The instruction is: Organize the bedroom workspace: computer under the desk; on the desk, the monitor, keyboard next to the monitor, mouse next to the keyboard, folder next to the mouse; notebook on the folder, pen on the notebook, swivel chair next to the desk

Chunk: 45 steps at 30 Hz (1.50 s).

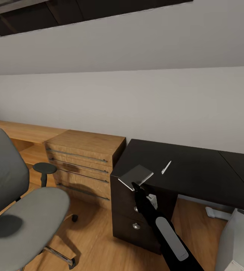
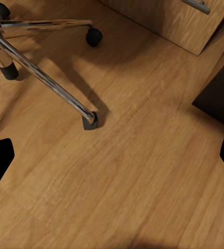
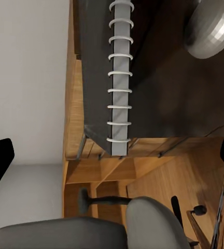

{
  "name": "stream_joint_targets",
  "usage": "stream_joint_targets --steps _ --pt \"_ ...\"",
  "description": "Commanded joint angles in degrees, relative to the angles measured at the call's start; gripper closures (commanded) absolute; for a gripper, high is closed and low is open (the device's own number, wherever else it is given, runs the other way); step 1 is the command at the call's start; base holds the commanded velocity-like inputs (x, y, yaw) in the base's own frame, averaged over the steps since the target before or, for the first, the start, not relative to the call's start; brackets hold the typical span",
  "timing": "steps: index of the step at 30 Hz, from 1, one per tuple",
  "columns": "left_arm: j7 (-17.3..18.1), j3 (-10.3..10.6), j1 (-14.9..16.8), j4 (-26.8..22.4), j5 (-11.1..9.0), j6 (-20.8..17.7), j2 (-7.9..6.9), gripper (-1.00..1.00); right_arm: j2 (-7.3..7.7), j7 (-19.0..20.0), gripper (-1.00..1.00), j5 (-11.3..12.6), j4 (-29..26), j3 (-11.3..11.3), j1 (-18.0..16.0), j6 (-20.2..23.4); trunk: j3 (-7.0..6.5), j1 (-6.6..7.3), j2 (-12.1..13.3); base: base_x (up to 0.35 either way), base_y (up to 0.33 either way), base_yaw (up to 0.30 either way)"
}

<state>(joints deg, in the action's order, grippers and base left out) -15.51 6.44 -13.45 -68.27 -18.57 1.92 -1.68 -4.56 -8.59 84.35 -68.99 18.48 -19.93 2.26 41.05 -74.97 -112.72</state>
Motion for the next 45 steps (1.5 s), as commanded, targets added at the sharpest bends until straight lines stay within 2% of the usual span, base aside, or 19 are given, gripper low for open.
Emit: stream_joint_targets --steps 1,40,41,45 --pt "-0.4 0.2 0.0 0.0 -0.6 0.2 -0.10 -1.00 -0.01 -0.3 -1.00 0.3 -0.1 0.0 0.0 0.1 0.05 0.00 0.0 0.155 0.074 0.000" --pt "-0.5 0.2 0.0 0.0 -0.6 0.2 -0.08 -1.00 0.00 -0.5 -1.00 0.3 0.0 0.0 0.0 0.4 0.05 0.00 0.0 0.042 0.017 0.000" --pt "-0.5 0.2 0.0 0.1 -0.6 0.2 -0.08 -1.00 0.00 -0.5 1.00 0.3 -0.1 0.0 0.0 0.4 0.05 0.00 0.0 0.000 0.000 0.000" --pt "-0.5 0.2 0.0 0.1 -0.6 0.2 -0.08 -1.00 -0.01 -0.5 1.00 0.3 -0.1 0.0 0.0 0.3 0.05 0.00 0.0 0.000 0.000 0.000"
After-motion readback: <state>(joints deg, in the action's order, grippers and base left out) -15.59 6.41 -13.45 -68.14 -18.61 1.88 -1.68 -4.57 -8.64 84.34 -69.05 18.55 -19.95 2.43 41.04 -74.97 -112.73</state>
